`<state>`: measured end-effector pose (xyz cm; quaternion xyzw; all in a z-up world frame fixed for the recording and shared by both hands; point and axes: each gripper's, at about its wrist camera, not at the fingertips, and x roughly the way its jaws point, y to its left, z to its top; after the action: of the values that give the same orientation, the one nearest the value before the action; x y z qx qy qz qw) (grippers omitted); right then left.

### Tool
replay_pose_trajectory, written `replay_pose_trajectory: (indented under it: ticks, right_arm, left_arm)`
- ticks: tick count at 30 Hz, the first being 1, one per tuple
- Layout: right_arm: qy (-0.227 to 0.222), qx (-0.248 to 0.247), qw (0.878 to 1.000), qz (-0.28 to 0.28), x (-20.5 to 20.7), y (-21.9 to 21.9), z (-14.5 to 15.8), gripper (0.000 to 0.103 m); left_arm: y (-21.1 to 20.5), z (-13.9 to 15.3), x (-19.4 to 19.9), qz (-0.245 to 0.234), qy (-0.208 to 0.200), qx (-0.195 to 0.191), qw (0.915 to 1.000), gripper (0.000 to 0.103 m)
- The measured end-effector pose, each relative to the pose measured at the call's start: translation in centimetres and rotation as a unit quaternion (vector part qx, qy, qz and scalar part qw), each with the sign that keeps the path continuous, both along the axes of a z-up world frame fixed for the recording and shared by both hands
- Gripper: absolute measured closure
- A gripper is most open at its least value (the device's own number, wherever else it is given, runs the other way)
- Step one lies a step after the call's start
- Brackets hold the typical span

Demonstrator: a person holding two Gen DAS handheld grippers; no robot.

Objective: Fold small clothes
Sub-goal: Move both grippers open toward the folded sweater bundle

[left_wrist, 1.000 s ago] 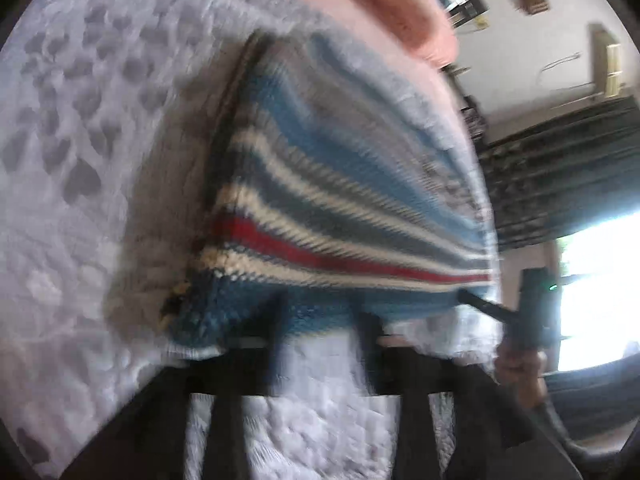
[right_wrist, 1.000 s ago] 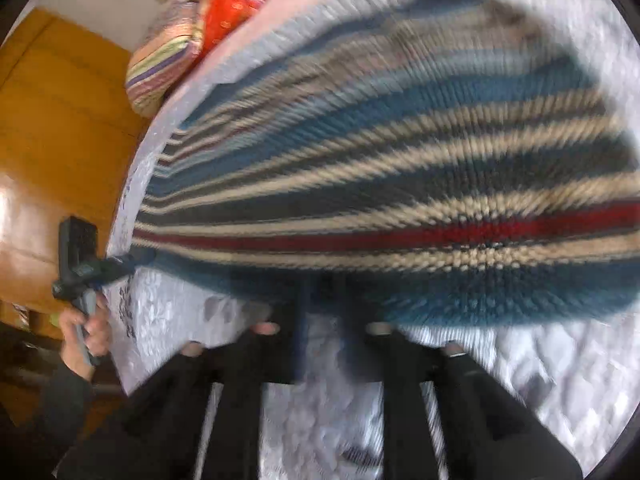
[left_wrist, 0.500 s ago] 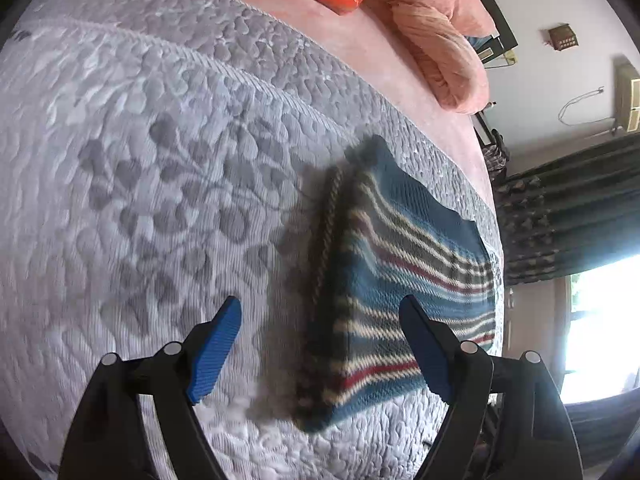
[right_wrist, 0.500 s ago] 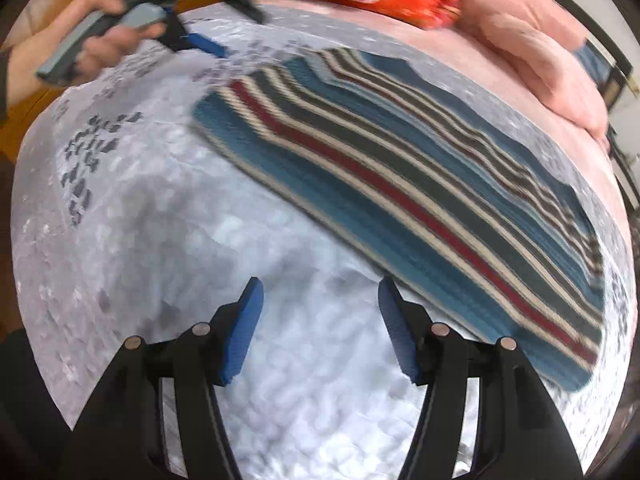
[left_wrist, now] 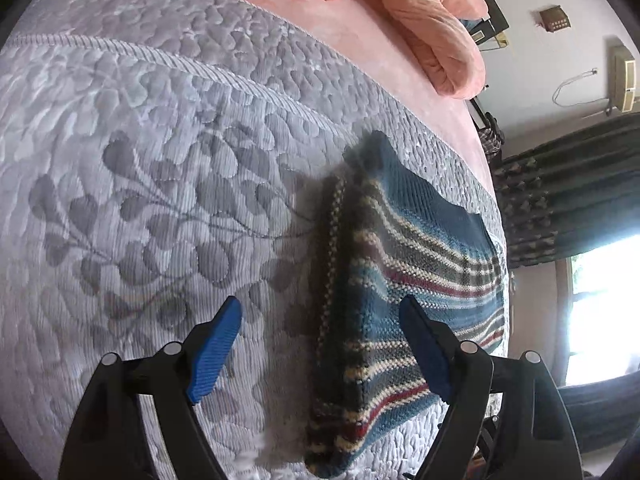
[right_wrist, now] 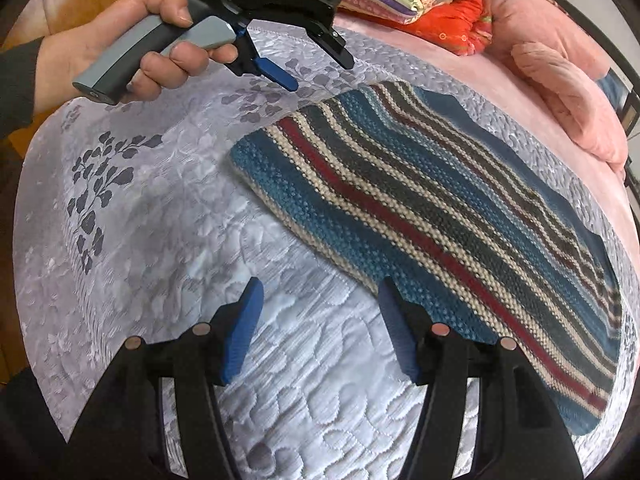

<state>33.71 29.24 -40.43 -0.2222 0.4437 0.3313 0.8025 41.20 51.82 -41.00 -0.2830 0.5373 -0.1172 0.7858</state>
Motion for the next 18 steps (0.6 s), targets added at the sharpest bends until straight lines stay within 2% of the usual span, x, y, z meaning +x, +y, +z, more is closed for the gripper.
replay_pose_trajectory:
  ticks: [5, 9, 18]
  right_arm:
    - [0.0, -0.001, 1.0, -0.003, 0.2, 0.4, -0.6, 0.043]
    - [-0.022, -0.016, 1.0, 0.0, -0.4, 1.1, -1.2, 0.041]
    - [-0.123, -0.08, 0.989, 0.032, -1.6, 5.7, -3.3, 0.041]
  left_arm:
    - [-0.2, -0.2, 0.6, -0.008, -0.001, -0.001, 1.0, 0.022]
    - [-0.5, -0.2, 1.4, -0.016, -0.002, -0.005, 0.9999, 0.022]
    - [-2.6, -1.5, 4.3, -0.043, 0.012, -0.01, 0.9989, 0.022]
